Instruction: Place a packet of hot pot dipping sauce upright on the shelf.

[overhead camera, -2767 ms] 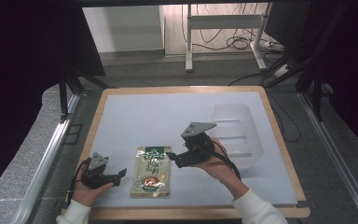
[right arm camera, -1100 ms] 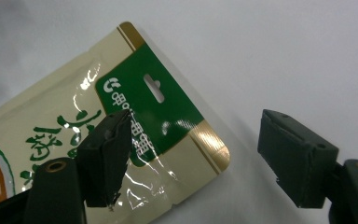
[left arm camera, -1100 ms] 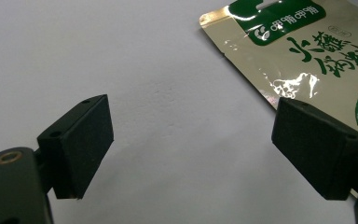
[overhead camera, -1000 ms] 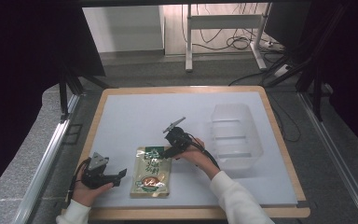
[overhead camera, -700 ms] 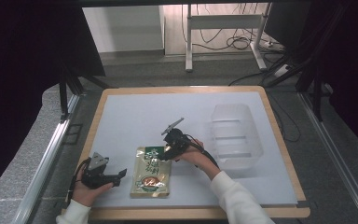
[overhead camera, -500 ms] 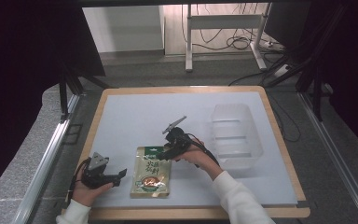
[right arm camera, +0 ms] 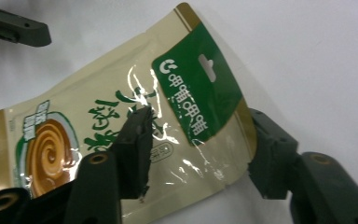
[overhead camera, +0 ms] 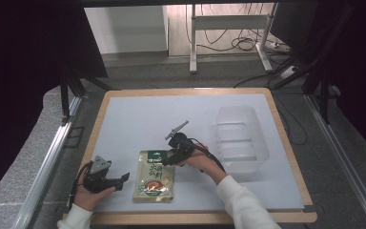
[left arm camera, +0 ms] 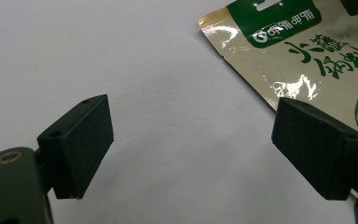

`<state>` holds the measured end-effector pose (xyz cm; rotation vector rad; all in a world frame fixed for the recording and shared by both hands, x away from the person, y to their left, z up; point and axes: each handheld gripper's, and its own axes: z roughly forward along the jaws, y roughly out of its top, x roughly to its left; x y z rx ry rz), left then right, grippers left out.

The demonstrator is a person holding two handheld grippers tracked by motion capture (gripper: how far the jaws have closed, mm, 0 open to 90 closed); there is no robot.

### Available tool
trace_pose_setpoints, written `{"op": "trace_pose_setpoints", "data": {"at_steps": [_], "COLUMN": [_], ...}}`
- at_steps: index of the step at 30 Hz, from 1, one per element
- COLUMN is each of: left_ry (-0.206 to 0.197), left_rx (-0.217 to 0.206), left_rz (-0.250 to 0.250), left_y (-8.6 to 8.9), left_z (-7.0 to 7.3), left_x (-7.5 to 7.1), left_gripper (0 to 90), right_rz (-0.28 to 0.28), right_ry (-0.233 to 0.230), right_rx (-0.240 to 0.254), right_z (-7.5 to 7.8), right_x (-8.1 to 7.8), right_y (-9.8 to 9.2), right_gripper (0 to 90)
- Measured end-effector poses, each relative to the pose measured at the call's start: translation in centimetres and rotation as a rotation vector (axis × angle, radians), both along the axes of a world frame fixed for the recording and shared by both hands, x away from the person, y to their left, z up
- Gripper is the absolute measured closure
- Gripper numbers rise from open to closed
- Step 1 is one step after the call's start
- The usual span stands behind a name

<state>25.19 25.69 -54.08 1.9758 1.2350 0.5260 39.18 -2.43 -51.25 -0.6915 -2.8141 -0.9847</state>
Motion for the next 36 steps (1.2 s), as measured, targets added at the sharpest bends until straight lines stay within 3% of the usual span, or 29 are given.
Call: {"op": "trace_pose_setpoints", "data": {"at_steps": [4, 6, 14, 21, 27, 32, 36], "left_ry": [0.000, -0.001, 0.001, 0.002, 0.001, 0.001, 0.001], "left_rx": [0.000, -0.001, 0.001, 0.001, -0.001, 0.000, 0.001], "left_rz": [-0.001, 0.000, -0.001, -0.002, -0.001, 0.000, 0.001], "left_y": [0.0, 0.0, 0.0, 0.0, 0.0, 0.0, 0.0], "left_z": [0.0, 0.0, 0.0, 0.0, 0.0, 0.0, 0.0], "left_x": [0.0, 0.0, 0.0, 0.0, 0.0, 0.0, 0.0], "left_gripper": [12.5, 12.5, 12.4, 12.3, 12.2, 12.3, 12.2], "right_rz": [-0.003, -0.011, -0.008, 0.005, 0.028, 0.058, 0.069], "right_ry": [-0.025, -0.046, -0.111, -0.114, -0.149, -0.210, -0.225], "right_rx": [-0.004, -0.008, -0.020, -0.017, -0.015, -0.019, -0.004], "right_z": [0.0, 0.1, 0.4, 0.7, 1.6, 2.8, 3.6], "right_x": [-0.1, -0.2, -0.3, -0.4, -0.9, -1.8, -2.2], "right_y": [0.0, -0.1, 0.0, 0.0, 0.0, 0.2, 0.1], "right_gripper": [55.8, 66.8, 87.1, 88.9, 89.2, 89.4, 89.4]}}
